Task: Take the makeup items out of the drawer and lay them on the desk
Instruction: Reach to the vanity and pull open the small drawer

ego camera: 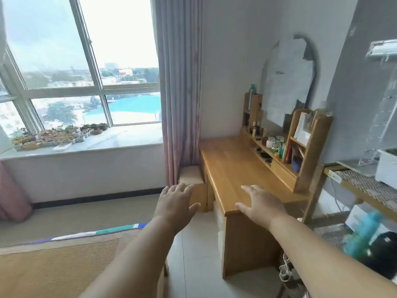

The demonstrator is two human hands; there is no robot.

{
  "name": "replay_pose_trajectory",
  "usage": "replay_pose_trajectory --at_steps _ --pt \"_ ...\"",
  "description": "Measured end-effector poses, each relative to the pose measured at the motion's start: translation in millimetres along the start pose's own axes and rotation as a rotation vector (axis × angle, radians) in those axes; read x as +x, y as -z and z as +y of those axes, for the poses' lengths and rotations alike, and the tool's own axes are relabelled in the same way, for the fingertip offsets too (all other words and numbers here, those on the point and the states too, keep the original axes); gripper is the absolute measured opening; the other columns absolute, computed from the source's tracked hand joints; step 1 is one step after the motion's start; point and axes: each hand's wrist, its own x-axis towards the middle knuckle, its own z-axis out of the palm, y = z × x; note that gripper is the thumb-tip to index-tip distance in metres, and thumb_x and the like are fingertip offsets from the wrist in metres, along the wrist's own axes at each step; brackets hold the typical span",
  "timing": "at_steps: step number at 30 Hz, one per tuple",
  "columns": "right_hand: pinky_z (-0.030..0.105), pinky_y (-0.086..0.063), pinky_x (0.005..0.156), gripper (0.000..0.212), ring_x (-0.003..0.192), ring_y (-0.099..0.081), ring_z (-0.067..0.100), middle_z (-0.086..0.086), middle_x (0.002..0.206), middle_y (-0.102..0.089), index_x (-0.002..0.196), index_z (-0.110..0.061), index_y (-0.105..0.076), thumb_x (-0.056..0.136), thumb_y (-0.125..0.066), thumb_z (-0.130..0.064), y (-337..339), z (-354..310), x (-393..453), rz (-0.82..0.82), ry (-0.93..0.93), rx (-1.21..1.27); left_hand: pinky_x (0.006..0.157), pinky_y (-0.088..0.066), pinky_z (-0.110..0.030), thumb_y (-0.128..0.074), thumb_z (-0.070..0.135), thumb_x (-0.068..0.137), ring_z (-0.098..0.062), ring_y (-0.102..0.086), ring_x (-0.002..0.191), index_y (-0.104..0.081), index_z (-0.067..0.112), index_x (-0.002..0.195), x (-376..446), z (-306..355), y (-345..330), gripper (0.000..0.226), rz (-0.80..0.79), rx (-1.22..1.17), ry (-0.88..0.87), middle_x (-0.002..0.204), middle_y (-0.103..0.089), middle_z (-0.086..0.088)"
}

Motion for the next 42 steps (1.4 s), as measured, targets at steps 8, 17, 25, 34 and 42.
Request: replay_pose_trajectory --at_steps 8,17,25,34,42 --pt "0.030 -0.050 0.084 0.053 0.120 -0.051 0.020 -0.001 0.142 -0.044 0.137 -0.026 -0.036 0.090 -0.049 -0.047 -17.4 23.4 76.6 -0.020 -0.102 0.004 0.113 -0.024 -0.037 -0.049 0.045 0.088 -0.020 -0.037 0.131 -0.033 0.023 0.136 84.3 -23.7 -41.3 0.055 -0.038 0.005 -0.057 0.141 -0.043 0.000" --pt "0.031 -0.053 0.082 0.049 0.112 -0.056 0.019 -0.001 0.134 -0.052 0.134 -0.024 -0.040 0.090 -0.049 -0.044 -53.1 83.0 196.7 -0.081 -0.141 0.076 0.110 -0.029 -0.034 -0.054 0.038 0.087 -0.022 -0.040 0.128 -0.036 0.023 0.134 210.4 -13.3 -91.4 0.052 -0.159 -0.037 -0.013 0.138 -0.045 0.000" --pt "0.025 -0.051 0.074 0.046 0.107 -0.058 0.016 -0.002 0.130 -0.056 0.132 -0.026 -0.041 0.090 -0.049 -0.044 -70.0 121.3 280.2 -0.131 -0.235 0.063 0.108 -0.032 -0.037 -0.054 0.039 0.086 -0.023 -0.044 0.125 -0.036 0.024 0.134 313.5 -26.0 -128.2 0.053 -0.230 -0.043 -0.027 0.136 -0.047 0.000" --pt "0.030 -0.051 0.083 0.045 0.111 -0.056 0.017 -0.002 0.131 -0.056 0.130 -0.026 -0.044 0.090 -0.049 -0.045 -118.8 162.6 380.4 -0.201 -0.500 0.045 0.102 -0.039 -0.037 -0.050 0.037 0.088 -0.025 -0.049 0.119 -0.039 0.023 0.133 464.3 -37.0 -204.1 0.048 -0.365 -0.055 -0.255 0.130 -0.052 0.000" --pt "0.032 -0.050 0.087 0.044 0.111 -0.056 0.017 -0.002 0.126 -0.058 0.127 -0.025 -0.049 0.088 -0.052 -0.046 -142.7 186.2 441.0 -0.221 -0.803 0.144 0.088 -0.050 -0.040 -0.047 0.035 0.091 -0.024 -0.056 0.110 -0.037 0.026 0.132 583.9 -15.4 -255.4 0.043 -0.483 -0.077 -0.554 0.131 -0.051 0.000"
